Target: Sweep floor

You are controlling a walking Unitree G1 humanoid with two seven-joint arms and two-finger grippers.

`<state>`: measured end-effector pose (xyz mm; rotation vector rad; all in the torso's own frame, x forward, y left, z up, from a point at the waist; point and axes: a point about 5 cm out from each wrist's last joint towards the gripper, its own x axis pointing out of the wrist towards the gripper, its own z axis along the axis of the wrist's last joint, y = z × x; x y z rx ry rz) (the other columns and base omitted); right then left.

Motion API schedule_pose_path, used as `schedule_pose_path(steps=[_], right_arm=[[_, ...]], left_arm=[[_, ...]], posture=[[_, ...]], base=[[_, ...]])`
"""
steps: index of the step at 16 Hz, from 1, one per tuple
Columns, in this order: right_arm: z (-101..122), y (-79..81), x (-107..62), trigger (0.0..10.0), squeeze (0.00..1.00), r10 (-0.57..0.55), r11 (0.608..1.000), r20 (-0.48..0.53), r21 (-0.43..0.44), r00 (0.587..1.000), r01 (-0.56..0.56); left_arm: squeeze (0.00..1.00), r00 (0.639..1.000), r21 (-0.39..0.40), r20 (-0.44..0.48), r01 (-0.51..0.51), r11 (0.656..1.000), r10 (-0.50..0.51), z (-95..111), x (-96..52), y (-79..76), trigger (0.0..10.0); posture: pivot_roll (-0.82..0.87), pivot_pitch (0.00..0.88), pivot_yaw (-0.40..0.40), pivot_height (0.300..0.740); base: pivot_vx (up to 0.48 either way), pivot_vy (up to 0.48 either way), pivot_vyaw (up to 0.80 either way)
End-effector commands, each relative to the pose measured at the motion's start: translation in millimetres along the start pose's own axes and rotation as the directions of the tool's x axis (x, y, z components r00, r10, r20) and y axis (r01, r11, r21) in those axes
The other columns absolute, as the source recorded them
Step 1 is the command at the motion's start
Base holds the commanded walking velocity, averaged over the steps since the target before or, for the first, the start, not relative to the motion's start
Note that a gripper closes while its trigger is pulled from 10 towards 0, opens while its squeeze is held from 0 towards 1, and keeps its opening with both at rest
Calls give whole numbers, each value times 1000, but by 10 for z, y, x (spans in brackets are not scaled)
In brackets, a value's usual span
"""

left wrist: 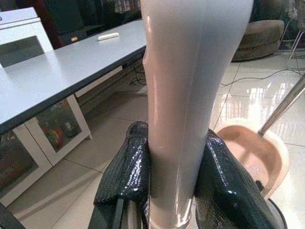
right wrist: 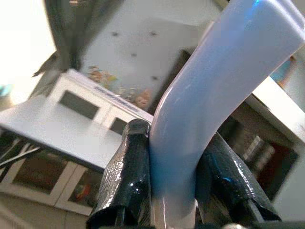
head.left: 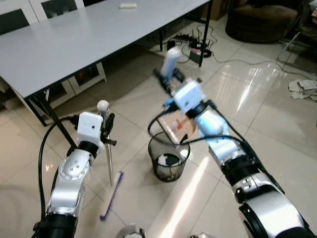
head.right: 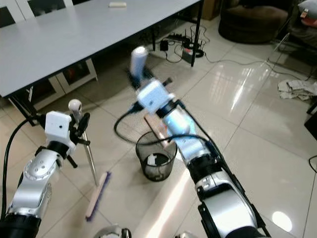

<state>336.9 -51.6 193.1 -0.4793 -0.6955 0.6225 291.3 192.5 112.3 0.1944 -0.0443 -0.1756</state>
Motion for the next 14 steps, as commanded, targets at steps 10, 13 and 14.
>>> schedule_pose_path(steps=[10, 13, 14], right_arm=[[191, -94, 64, 10000, 0, 57, 974, 116, -224, 992, -30], [281, -1020, -72, 10000, 0, -319, 908, 53, -269, 946, 322], [257, -1289, -258, 10000, 0, -433, 871, -6, -261, 901, 417]], left_arm=[[0, 999, 3, 26, 20, 1000, -20, 91, 75, -34, 10000], [0, 998, -20, 26, 55, 998, -55, 96, 96, -122, 10000], [0, 998, -24, 18, 66, 998, -66, 76, 94, -147, 10000]], posture=[[48, 42, 62, 740], [14, 47, 69, 740], [3, 50, 72, 740]], base=[[0, 0, 0], [0, 0, 0], [0, 0, 0]])
